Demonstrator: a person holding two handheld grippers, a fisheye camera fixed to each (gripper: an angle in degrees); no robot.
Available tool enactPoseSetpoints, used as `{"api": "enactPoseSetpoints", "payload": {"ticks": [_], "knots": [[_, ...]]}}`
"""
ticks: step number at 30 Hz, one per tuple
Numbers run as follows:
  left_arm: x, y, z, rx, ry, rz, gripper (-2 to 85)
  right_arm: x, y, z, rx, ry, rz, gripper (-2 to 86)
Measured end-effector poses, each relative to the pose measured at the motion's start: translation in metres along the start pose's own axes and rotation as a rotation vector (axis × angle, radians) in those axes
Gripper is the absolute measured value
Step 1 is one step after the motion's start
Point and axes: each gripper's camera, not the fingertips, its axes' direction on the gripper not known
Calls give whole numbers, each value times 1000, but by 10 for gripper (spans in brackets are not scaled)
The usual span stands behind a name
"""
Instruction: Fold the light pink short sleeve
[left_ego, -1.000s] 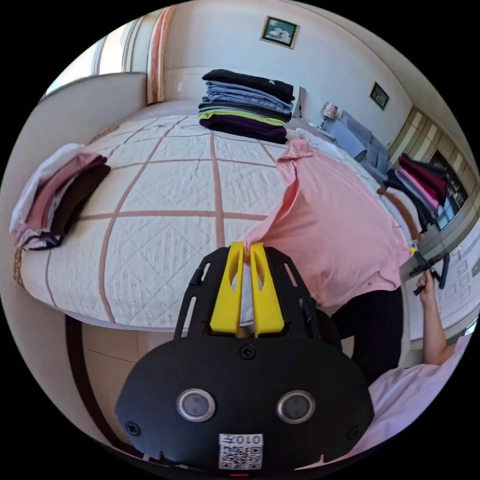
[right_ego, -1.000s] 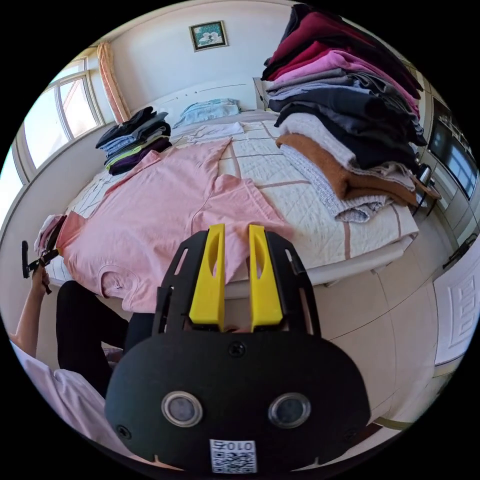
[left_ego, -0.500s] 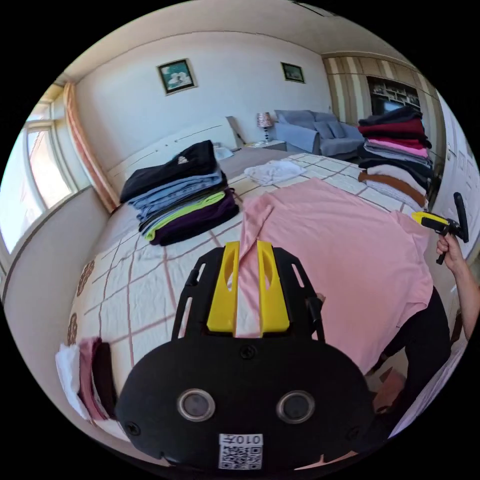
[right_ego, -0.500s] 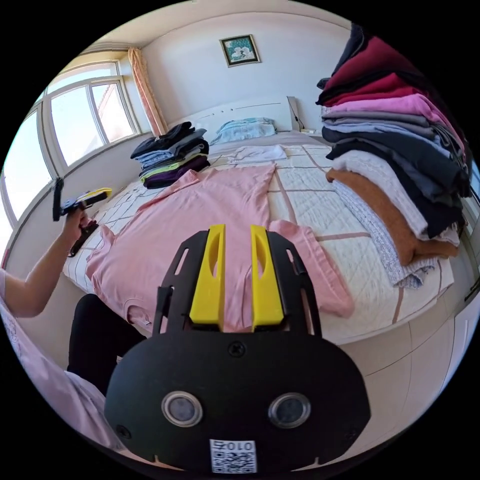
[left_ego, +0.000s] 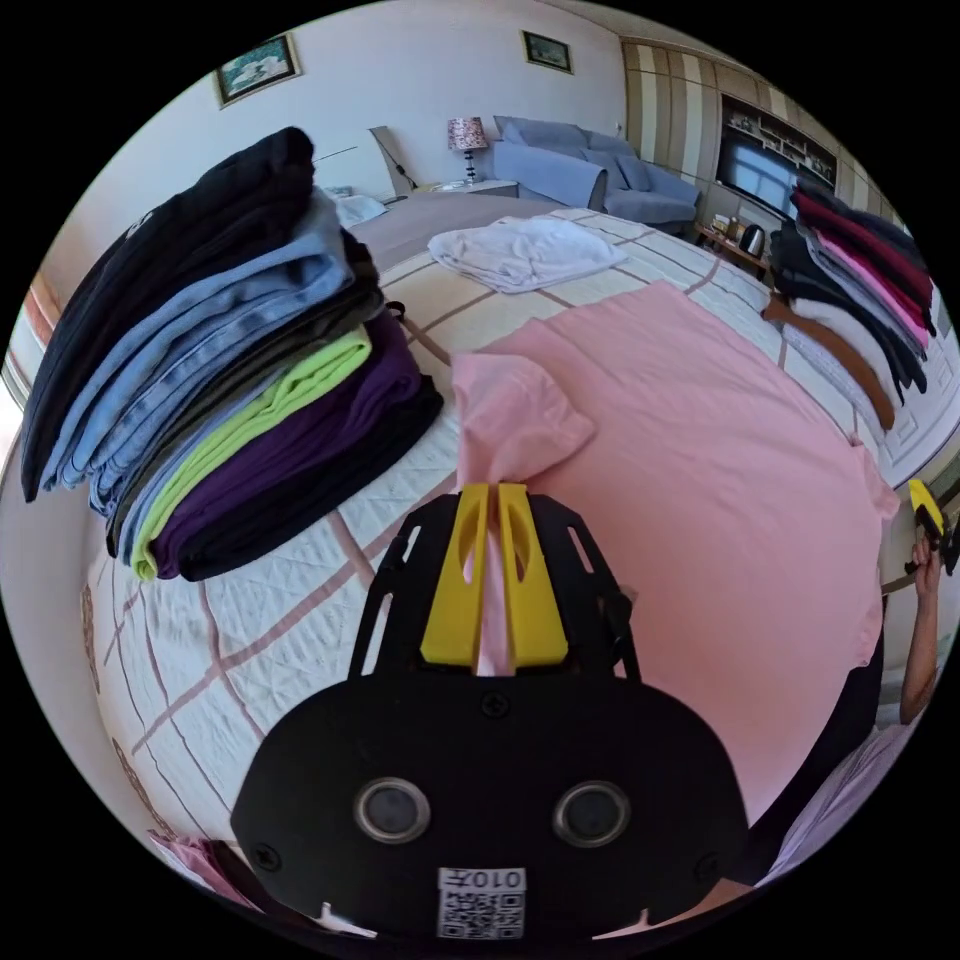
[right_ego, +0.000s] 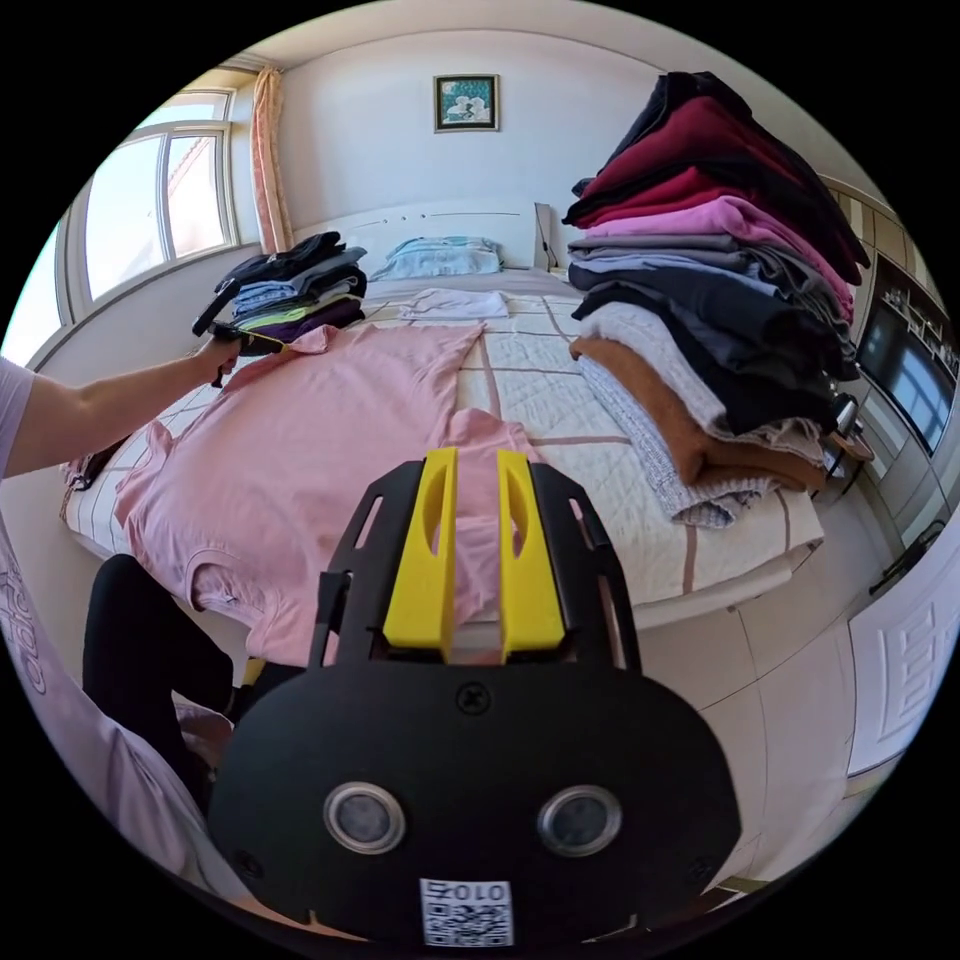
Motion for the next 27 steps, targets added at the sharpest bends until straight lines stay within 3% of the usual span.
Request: {"api": "enactPoseSetpoints", "payload": {"ticks": [3, 6, 9, 12, 14, 15, 16, 18, 23, 27], "knots": [[-44, 5, -9, -11, -103, -138, 3, -5, -2, 8, 0, -37, 17, 76], [-83, 10, 0, -58, -14, -226, 1, -15, -3, 15, -15, -57, 2, 76], [-104, 26, 9, -123, -70, -383, -1, -23, -4, 17, -33, -44, -20, 76], [-110, 53, 0, -21, 31, -492, -1, -25, -4, 12, -22, -51, -22, 76], [-91, 60, -15, 116, 119, -382, -2, -22, -2, 10, -2, -63, -2, 75], [-68, 59, -23, 188, 170, -221, -2, -21, -2, 11, -6, -72, 5, 75], [-44, 56, -25, 190, 216, -75, -2, -21, -1, 14, -17, -95, 15, 75], [-21, 48, -17, 101, 219, 17, -2, -24, -3, 17, -26, -128, 16, 75], [-16, 29, 16, -31, 190, -17, -2, -43, -9, 14, -26, -93, -51, 76], [-40, 20, 16, -114, -88, -180, -1, -44, -8, 17, -62, -56, -71, 76]]}}
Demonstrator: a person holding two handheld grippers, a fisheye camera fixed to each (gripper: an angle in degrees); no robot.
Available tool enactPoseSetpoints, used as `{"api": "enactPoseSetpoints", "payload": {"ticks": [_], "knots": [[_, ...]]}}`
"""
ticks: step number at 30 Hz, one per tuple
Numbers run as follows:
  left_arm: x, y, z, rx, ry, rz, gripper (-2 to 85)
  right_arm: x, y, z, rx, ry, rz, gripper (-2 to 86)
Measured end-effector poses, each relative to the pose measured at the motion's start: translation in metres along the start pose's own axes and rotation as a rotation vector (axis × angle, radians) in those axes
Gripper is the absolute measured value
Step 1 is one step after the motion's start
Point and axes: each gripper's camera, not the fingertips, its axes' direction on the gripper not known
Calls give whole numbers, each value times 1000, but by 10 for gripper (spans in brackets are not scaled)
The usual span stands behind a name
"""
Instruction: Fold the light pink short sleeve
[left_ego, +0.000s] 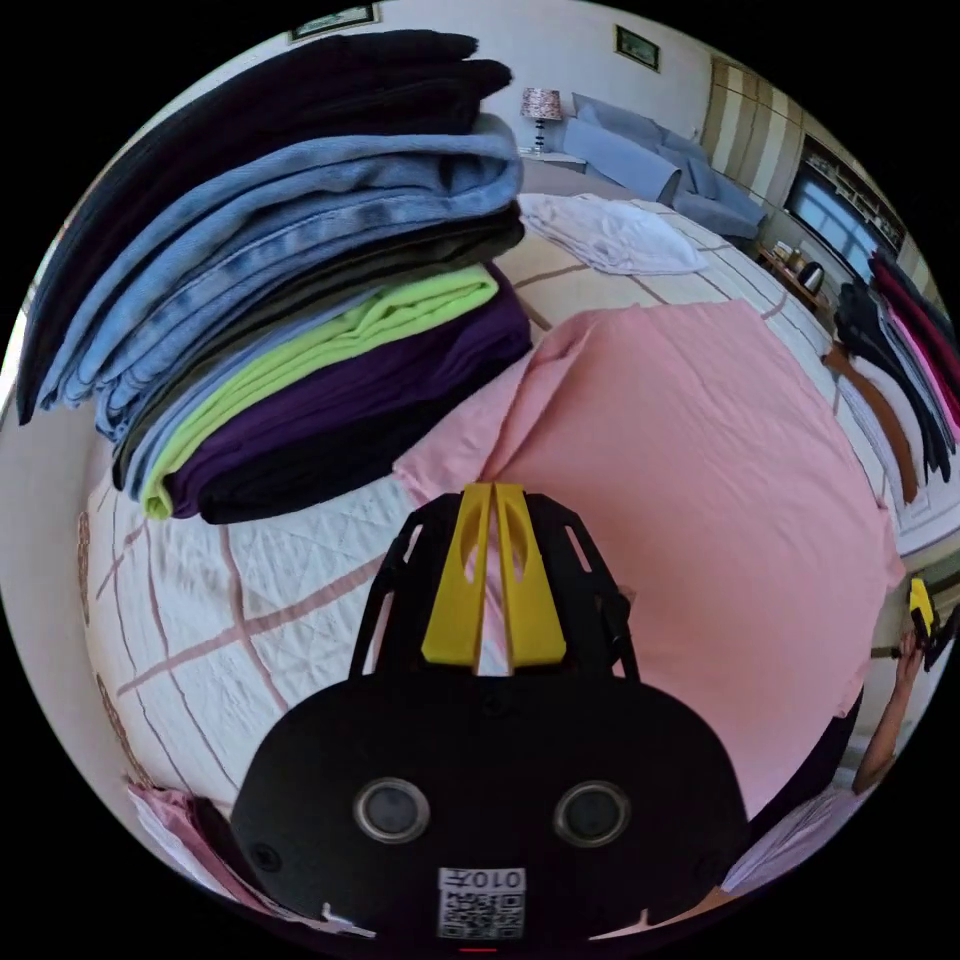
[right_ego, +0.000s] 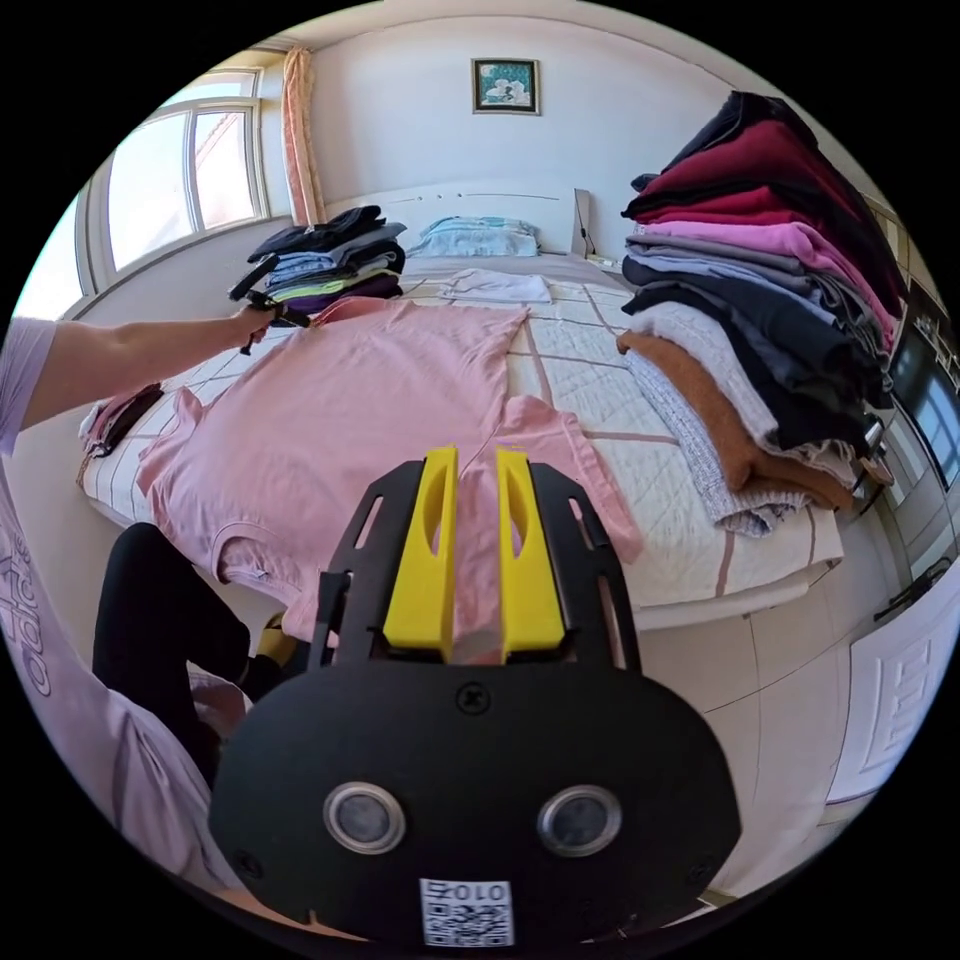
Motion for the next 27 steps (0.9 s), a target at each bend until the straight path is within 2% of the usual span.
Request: {"api": "enactPoseSetpoints", "payload": {"ticks": [1, 2, 4, 8, 12, 14, 16, 19, 22, 27], "knots": [[-5, 8, -17, 58, -119, -54, -1, 1, 1, 3, -10, -7, 7, 76], [-6, 14, -26, 110, -152, -68, -1, 2, 1, 7, -17, -22, 13, 76], [-2, 46, -55, 224, -129, -52, 1, -1, 2, 13, -26, -40, 11, 77], [16, 139, -99, 262, -101, -12, 7, -22, -7, 22, -39, -80, -53, 79], [46, 301, -162, 286, -321, -111, 22, -48, -16, 22, -25, -170, -119, 79], [56, 363, -176, 256, -336, -159, 33, -63, -19, 39, -83, -233, -134, 81], [57, 432, -183, 226, -220, -284, 48, -71, -20, 59, -144, -243, -137, 82], [50, 489, -175, 155, -61, -409, 61, -77, -25, 88, -266, -202, -108, 80], [41, 519, -176, 251, 145, -511, 69, -84, -38, 65, -237, -183, -75, 81], [15, 519, -164, 287, 261, -620, 76, -105, -45, 11, -131, -223, -113, 82]]}}
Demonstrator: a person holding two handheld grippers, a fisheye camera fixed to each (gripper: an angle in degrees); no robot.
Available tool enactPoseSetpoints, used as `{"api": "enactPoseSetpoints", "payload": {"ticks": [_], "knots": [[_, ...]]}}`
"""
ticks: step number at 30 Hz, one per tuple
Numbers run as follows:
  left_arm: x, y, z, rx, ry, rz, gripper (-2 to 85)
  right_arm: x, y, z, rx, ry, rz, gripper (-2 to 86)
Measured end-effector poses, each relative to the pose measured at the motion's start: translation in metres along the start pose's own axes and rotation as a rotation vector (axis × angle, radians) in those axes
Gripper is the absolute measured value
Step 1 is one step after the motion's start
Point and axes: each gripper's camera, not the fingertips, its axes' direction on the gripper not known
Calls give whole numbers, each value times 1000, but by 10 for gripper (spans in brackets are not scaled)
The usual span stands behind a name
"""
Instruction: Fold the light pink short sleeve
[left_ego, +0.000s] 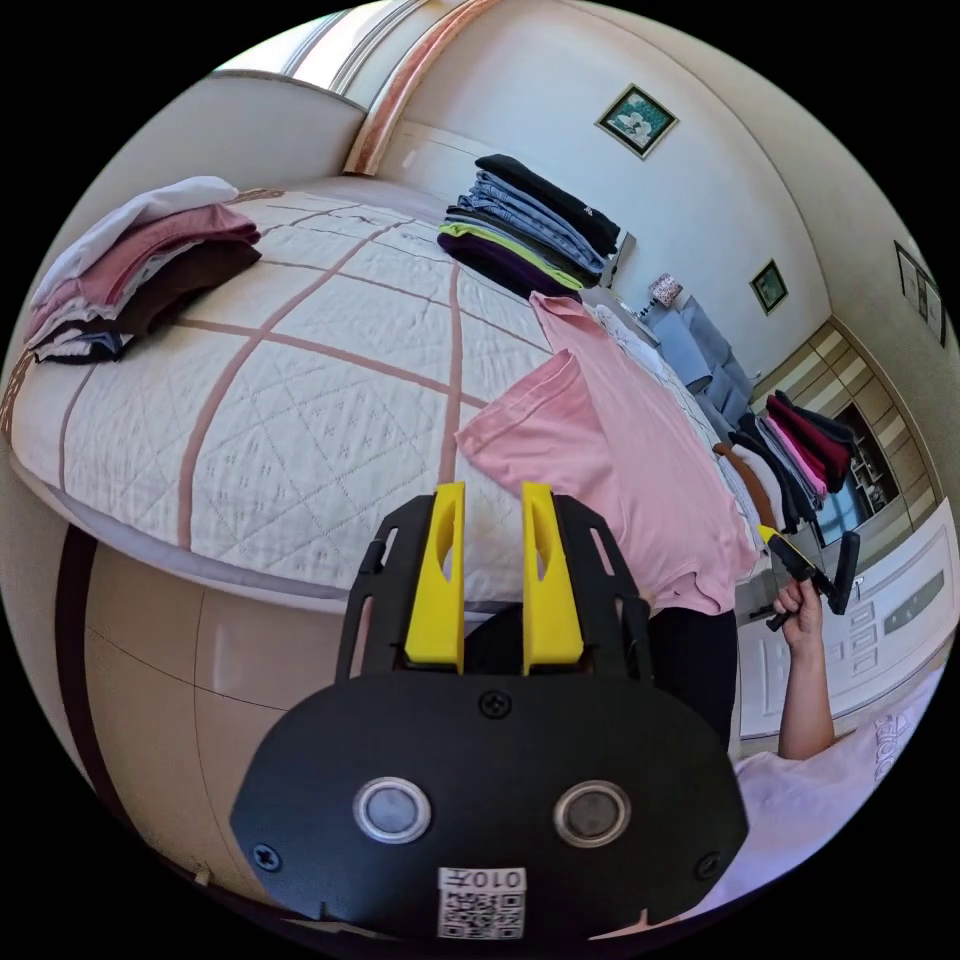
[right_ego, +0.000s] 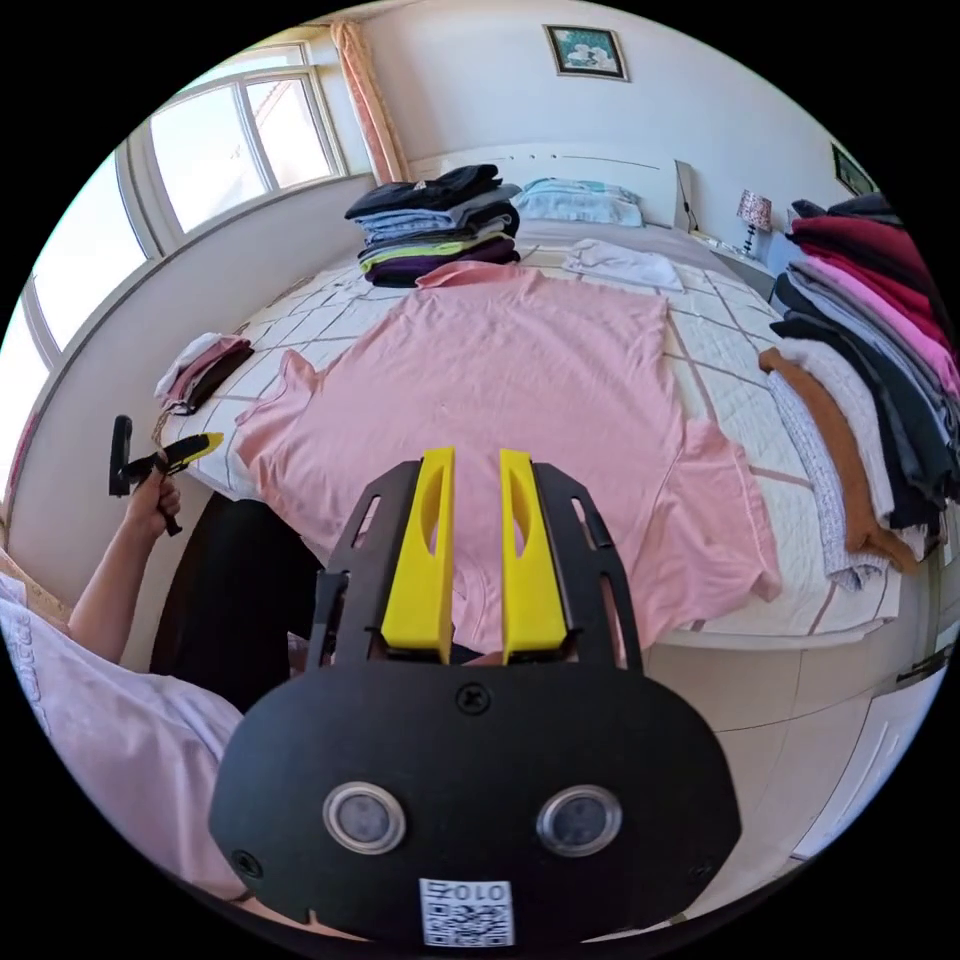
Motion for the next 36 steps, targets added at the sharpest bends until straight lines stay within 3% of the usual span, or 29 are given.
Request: {"api": "enactPoseSetpoints", "payload": {"ticks": [9, 14, 17, 21, 25, 29, 32, 36], "knots": [[2, -11, 23, 26, -194, -42, 32, -16, 18, -43, 36, 165, -77, 80], [11, 0, 11, 95, -70, -24, 6, -2, 24, -50, 55, 149, -45, 77], [48, -7, 0, 117, -80, 100, 1, 4, 26, -51, 61, 125, -33, 76], [155, -9, -11, 139, -31, 424, 1, 7, 26, -50, 56, 125, -44, 76], [250, 33, 36, 76, -65, 696, 6, 15, 21, -45, 46, 94, -33, 75], [263, 62, 88, -70, -65, 753, 20, 17, 10, -38, 13, 31, -55, 77], [249, 87, 71, -21, -92, 749, 25, 15, 2, -27, -18, -19, -79, 79], [212, 121, 39, 4, -307, 781, 31, 5, -7, -3, -36, -138, -113, 80]]}}
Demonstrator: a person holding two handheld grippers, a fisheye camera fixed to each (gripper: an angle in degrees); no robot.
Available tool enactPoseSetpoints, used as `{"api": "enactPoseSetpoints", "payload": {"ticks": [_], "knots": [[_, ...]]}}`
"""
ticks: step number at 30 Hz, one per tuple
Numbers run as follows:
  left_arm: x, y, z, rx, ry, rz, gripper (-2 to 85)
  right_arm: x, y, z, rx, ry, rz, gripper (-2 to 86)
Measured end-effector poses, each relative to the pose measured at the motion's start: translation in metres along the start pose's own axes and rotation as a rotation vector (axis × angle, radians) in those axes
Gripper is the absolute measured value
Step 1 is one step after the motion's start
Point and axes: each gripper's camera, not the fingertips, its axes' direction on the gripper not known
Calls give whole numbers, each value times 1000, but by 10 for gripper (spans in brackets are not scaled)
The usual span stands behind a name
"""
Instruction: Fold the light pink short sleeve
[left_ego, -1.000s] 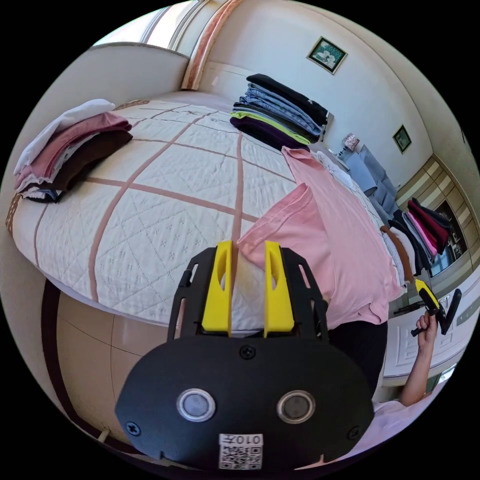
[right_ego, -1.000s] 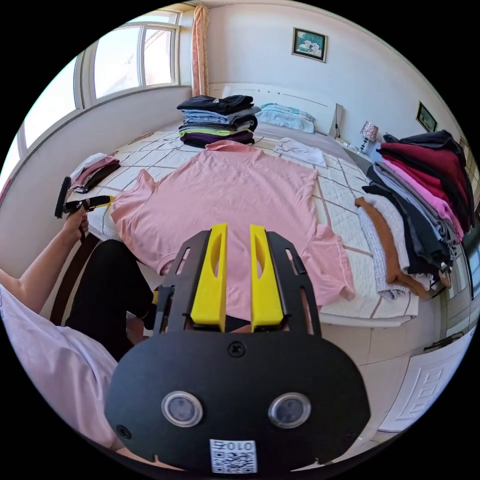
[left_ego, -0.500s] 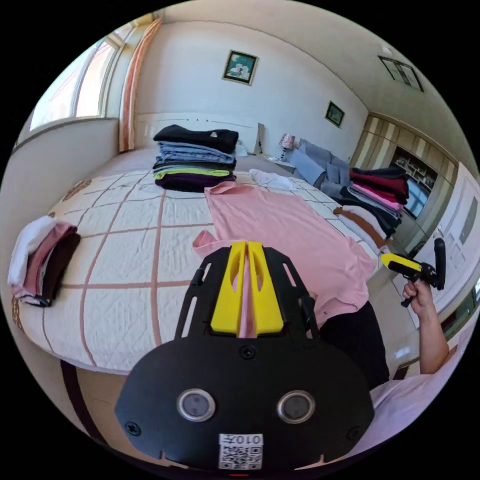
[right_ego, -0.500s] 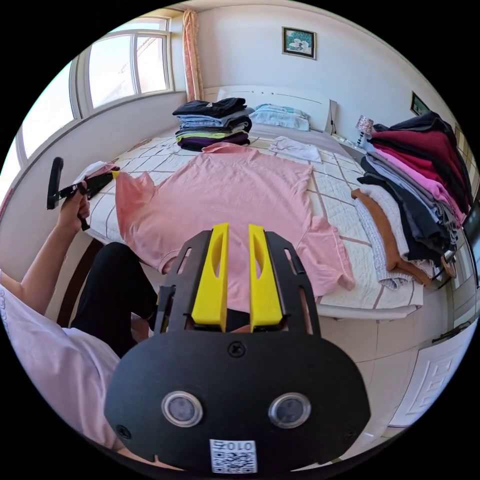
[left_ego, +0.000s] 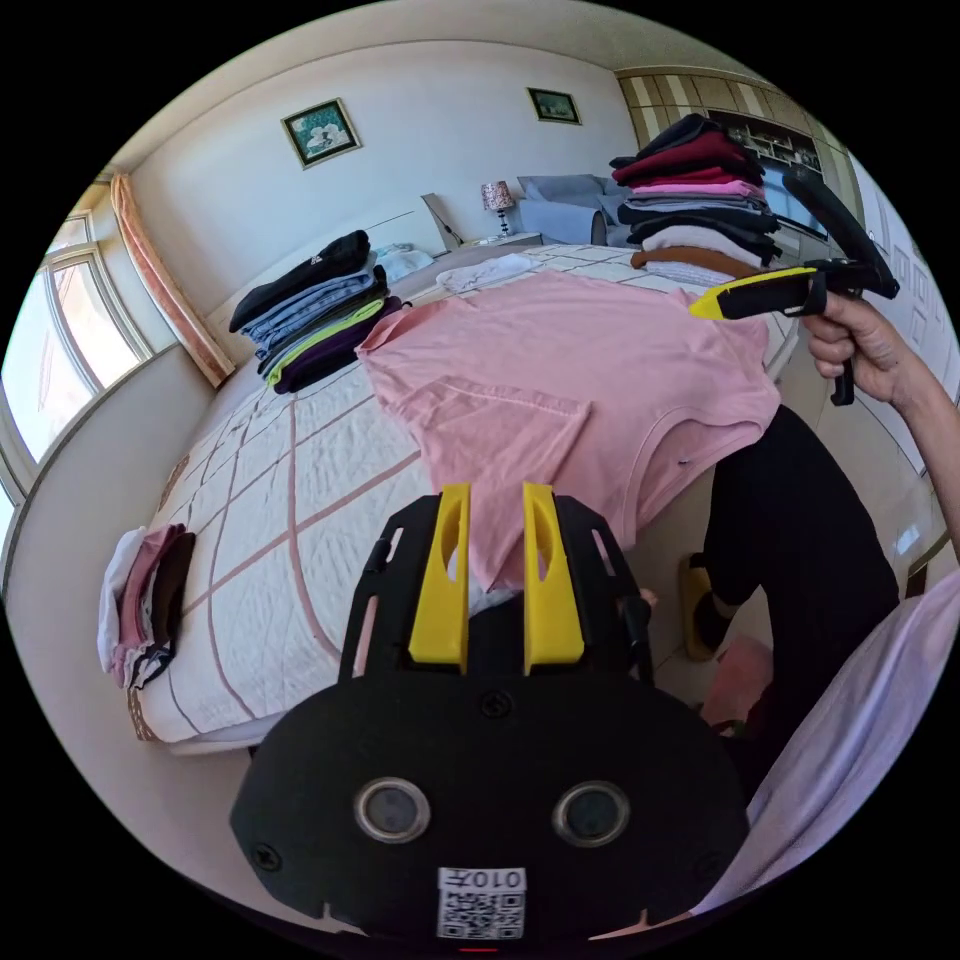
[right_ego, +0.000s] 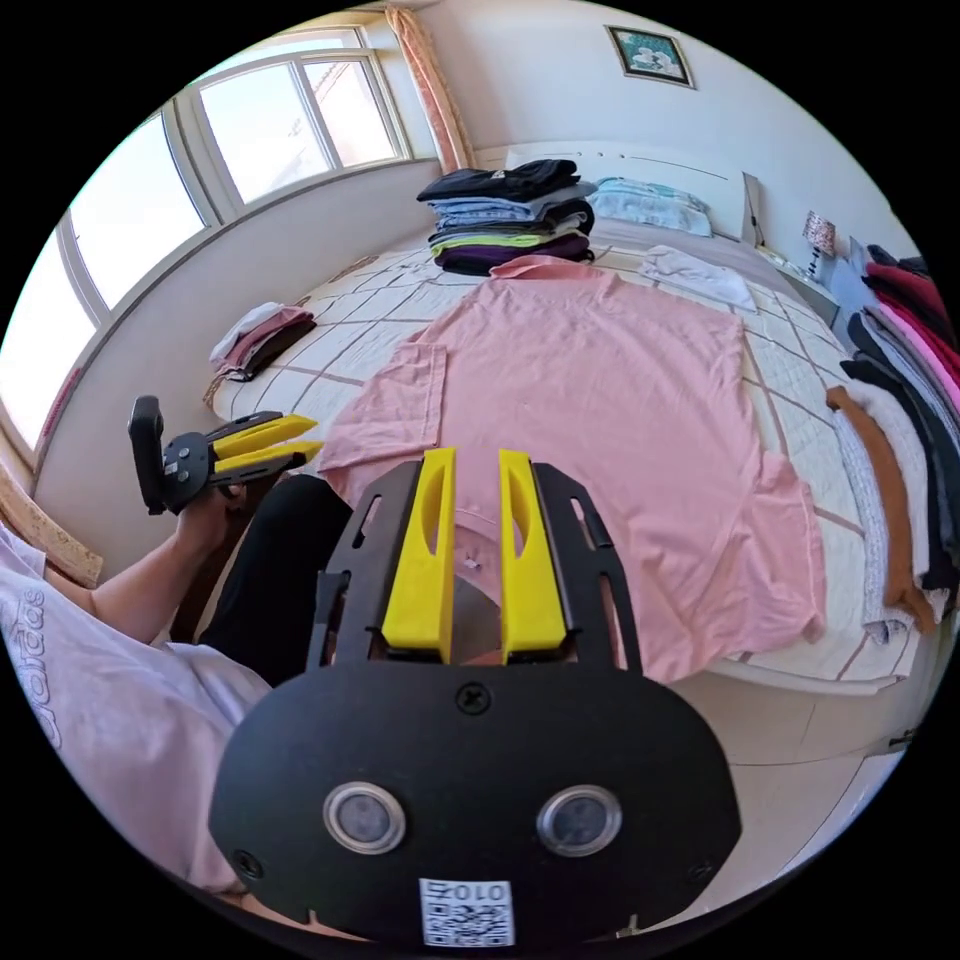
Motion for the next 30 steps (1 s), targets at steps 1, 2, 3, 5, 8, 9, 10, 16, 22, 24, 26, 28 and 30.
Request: {"api": "enactPoseSetpoints", "payload": {"ticks": [1, 2, 3, 5, 8, 9, 10, 16, 22, 24, 26, 28, 30], "knots": [[-3, 10, 4, -36, -1, 9, 32, -4, -6, 12, -6, -49, -16, 81], [-4, 14, 7, -54, 8, 16, 32, -9, -14, 25, -16, -96, -35, 81], [-4, 18, 14, -85, 29, 29, 32, -12, -18, 31, -21, -118, -45, 81], [1, 18, 25, -119, 27, 68, 29, -23, -36, 56, -52, -182, -79, 83], [8, 15, 45, -211, 17, 89, 22, -33, -55, 76, -78, -201, -111, 82], [8, 14, 52, -244, 30, 81, 18, -34, -57, 79, -79, -193, -117, 82], [7, 14, 55, -251, 55, 73, 14, -34, -60, 87, -86, -164, -124, 80], [-10, 18, 55, -243, 173, 21, 5, -8, -51, 110, -151, -110, -136, 74], [-23, 20, 49, -223, 277, -2, 24, 84, 2, -8, 103, 69, 120, 111], [-28, 22, 39, -197, 293, -26, 36, 137, 41, -45, 176, 153, 327, 116], [-34, 25, 25, -157, 286, -59, 44, 202, 98, -85, 256, 202, 606, 124], [-40, 28, 8, -115, 253, -90, 50, 241, 135, -102, 304, 174, 774, 129], [-43, 28, 1, -105, 228, -99, 50, 272, 160, -107, 336, 117, 892, 131]]}}
